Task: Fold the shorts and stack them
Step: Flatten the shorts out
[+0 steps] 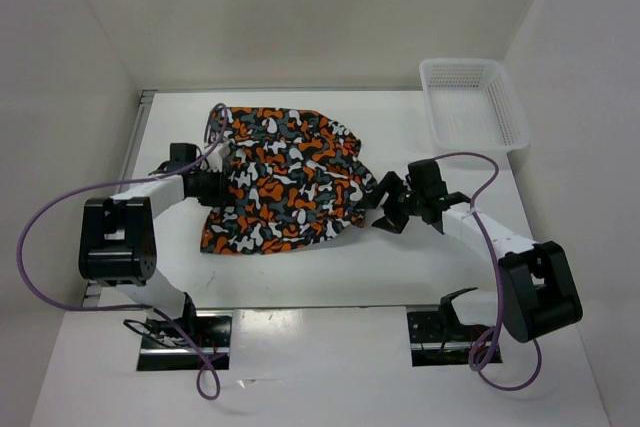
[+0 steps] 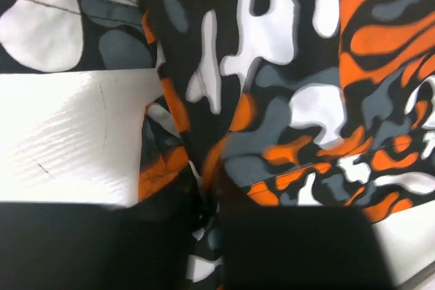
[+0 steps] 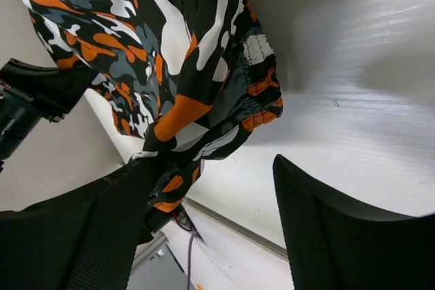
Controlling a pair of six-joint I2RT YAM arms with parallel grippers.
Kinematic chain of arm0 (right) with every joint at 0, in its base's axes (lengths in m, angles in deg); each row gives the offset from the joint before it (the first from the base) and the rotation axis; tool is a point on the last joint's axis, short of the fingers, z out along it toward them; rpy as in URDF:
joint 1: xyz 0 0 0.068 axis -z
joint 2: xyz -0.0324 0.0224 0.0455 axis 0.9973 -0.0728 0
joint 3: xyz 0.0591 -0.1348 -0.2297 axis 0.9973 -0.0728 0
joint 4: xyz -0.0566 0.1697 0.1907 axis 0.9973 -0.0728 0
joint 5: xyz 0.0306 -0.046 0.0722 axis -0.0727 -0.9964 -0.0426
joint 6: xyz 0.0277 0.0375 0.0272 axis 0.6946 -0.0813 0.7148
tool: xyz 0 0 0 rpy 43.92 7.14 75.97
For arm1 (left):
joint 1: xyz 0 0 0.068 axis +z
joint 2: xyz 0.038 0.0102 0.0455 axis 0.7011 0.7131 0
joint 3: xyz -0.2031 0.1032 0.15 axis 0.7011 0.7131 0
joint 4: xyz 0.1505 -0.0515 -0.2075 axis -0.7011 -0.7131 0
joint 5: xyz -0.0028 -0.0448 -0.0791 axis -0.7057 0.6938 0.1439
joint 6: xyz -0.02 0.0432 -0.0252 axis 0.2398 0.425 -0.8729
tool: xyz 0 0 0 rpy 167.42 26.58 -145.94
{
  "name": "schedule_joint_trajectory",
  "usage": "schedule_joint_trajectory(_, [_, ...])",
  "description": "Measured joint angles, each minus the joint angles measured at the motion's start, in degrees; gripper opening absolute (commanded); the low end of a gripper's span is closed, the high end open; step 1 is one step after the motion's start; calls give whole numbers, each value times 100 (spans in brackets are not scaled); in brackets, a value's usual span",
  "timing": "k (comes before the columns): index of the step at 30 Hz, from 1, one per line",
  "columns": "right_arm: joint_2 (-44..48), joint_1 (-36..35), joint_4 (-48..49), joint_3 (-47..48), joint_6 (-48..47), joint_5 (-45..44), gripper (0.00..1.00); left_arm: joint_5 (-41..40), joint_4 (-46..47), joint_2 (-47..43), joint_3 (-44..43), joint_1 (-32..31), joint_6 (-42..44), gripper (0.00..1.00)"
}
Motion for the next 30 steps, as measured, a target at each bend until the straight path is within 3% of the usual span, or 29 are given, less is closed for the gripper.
schedule_joint_trajectory(5, [103, 0, -39, 0, 26, 20, 72, 199, -525, -273, -295, 83, 20, 0])
schedule_joint_trajectory(10, [446, 0, -28, 11, 92, -35, 72, 387, -1141, -1309, -855, 492, 24, 0])
schedule_joint_trajectory(16, [-195, -107, 157, 17, 131, 7, 71, 710, -1316, -2350, -1322, 992, 31, 0])
schedule_joint_trajectory(30, [-1834, -1639, 861, 398, 404, -15, 67, 848, -1685, -2350, -1274, 1019, 31, 0])
